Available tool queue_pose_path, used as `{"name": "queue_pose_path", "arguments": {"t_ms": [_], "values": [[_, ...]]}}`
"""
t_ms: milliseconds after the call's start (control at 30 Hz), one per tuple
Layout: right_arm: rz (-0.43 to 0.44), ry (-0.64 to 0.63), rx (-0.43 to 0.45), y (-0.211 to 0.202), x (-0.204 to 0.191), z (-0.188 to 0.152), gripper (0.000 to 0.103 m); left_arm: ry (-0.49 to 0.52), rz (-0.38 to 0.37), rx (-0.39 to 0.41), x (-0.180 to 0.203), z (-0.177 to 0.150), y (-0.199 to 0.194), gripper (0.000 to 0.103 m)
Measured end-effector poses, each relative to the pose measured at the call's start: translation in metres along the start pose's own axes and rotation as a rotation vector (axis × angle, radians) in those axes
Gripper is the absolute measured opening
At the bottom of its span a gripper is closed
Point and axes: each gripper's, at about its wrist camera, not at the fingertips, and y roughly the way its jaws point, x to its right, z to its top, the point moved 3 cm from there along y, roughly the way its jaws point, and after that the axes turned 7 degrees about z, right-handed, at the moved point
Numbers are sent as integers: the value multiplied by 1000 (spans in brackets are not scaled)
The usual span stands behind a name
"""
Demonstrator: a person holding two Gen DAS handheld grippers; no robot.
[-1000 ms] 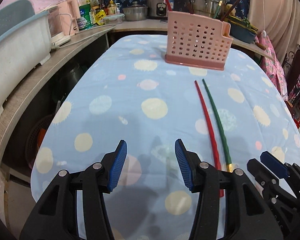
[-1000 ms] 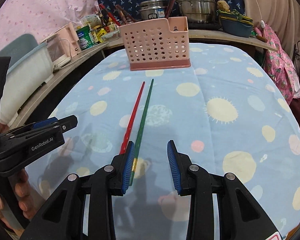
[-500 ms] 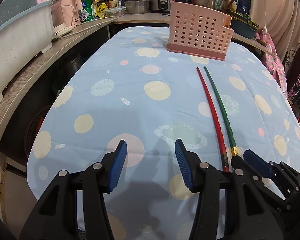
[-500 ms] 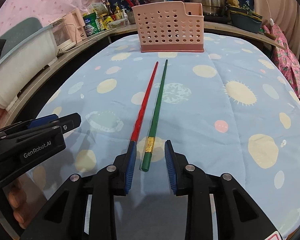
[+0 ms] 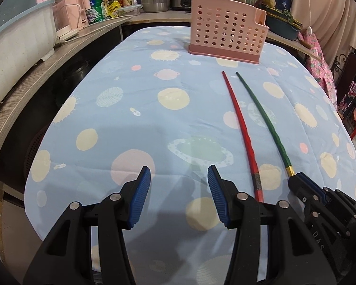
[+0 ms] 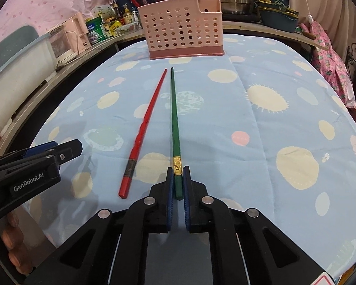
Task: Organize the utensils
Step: 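Close the right gripper on the green chopstick while the left closes on the red chopstick, then lift both held chopsticks and carry them over the pink holder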
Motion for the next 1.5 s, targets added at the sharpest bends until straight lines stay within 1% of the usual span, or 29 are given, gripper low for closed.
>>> {"name": "queue_pose_path", "arguments": {"t_ms": [133, 167, 300, 367, 467, 633, 767, 900, 967, 1000, 1033, 1100, 1167, 1233, 1500], "values": [[-23, 37, 10, -8, 17, -4, 7, 10, -23, -2, 11, -3, -2, 59], [-27, 44, 12, -10, 19, -4, 7, 11, -30, -1, 14, -3, -3, 60], [-36, 72, 18, -16, 30, -8, 7, 29, -61, -7, 29, -5, -3, 61], [-34, 82, 21, -18, 33, -9, 7, 38, -75, -13, 37, -6, -1, 64], [-32, 86, 21, -18, 34, -10, 7, 56, -88, -23, 48, -8, 2, 64], [-28, 88, 22, -19, 34, -11, 7, 67, -84, -35, 57, -12, 9, 64], [-27, 89, 23, -20, 35, -12, 7, 70, -71, -26, 58, -12, 9, 62], [-27, 89, 24, -20, 35, -12, 7, 75, -66, -23, 57, -13, 8, 51], [-27, 89, 23, -20, 35, -12, 7, 75, -75, -26, 56, -13, 7, 42], [-27, 89, 23, -20, 35, -12, 7, 75, -78, -27, 56, -13, 7, 39], [-27, 89, 24, -20, 35, -12, 7, 76, -84, -29, 55, -13, 6, 31], [-27, 89, 23, -20, 35, -12, 7, 77, -90, -32, 55, -14, 6, 24], [-27, 89, 23, -20, 35, -12, 7, 77, -100, -38, 54, -14, 6, 10], [-27, 89, 23, -20, 35, -12, 7, 74, -107, -43, 53, -15, 6, 7], [-19, 100, 22, -23, 35, -14, 7, 63, -115, -58, 49, -17, 1, 7]]}}
